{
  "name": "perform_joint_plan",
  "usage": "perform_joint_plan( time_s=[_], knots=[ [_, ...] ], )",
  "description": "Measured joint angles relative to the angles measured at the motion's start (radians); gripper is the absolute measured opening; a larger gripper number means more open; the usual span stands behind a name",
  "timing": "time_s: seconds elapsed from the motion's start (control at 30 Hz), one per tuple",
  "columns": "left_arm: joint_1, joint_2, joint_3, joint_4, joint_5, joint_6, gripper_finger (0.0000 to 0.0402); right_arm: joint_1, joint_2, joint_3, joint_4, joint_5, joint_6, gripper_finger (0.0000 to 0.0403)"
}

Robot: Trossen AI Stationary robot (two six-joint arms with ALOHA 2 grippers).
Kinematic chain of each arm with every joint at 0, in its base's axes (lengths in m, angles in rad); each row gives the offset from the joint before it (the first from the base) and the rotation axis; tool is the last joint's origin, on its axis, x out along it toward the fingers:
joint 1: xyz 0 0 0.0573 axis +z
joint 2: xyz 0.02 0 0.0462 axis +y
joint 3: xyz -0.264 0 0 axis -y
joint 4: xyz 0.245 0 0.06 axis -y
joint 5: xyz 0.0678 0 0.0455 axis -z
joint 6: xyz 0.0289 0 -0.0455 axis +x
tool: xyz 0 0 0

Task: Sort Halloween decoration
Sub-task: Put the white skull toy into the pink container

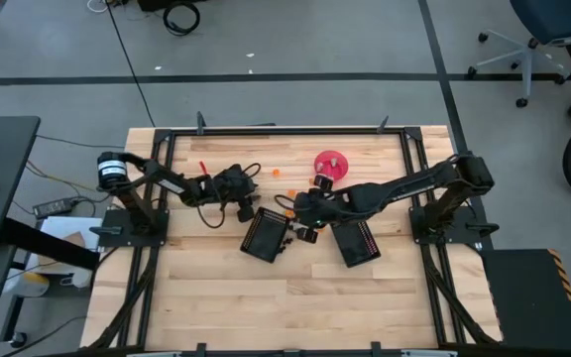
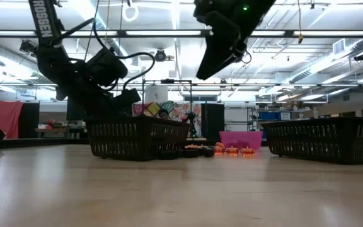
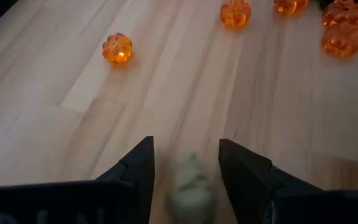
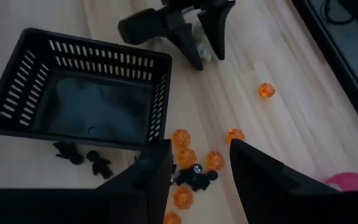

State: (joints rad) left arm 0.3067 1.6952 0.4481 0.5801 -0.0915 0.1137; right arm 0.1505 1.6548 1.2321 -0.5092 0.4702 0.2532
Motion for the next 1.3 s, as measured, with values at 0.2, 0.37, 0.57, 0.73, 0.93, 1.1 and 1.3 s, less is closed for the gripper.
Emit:
perform_joint_plan(
  time_s=[0.2, 0.37, 0.57, 0.73, 0.93, 1.1, 1.3],
  knots=[
    [-0.001, 0.008, 0.003, -0.02, 0.005, 0.001, 0.0124, 0.0, -0.04, -0.048, 0.023, 0.028, 0.009, 0.0167],
    [-0.001, 0.008, 0.003, -0.039, 0.024, 0.013, 0.0067, 0.0, -0.04, -0.049, 0.039, 0.032, -0.001, 0.0167],
    [-0.001, -0.005, 0.0, -0.043, 0.012, 0.015, 0.0047, -0.001, -0.04, -0.049, 0.078, 0.033, -0.03, 0.0167],
    [0.0, -0.065, -0.007, -0.083, 0.011, 0.025, 0.005, -0.001, -0.04, -0.049, 0.084, 0.033, -0.036, 0.0167],
    [0.0, -0.153, -0.005, -0.11, 0.014, 0.027, 0.0029, -0.001, -0.04, -0.049, 0.093, 0.034, -0.048, 0.0167],
    [-0.007, -0.184, -0.005, -0.116, 0.017, 0.019, 0.0005, -0.002, -0.039, -0.049, 0.098, 0.03, -0.062, 0.0167],
    [-0.01, -0.197, -0.002, -0.124, -0.03, -0.02, 0.001, -0.002, -0.039, -0.049, 0.098, 0.027, -0.062, 0.0167]
  ],
)
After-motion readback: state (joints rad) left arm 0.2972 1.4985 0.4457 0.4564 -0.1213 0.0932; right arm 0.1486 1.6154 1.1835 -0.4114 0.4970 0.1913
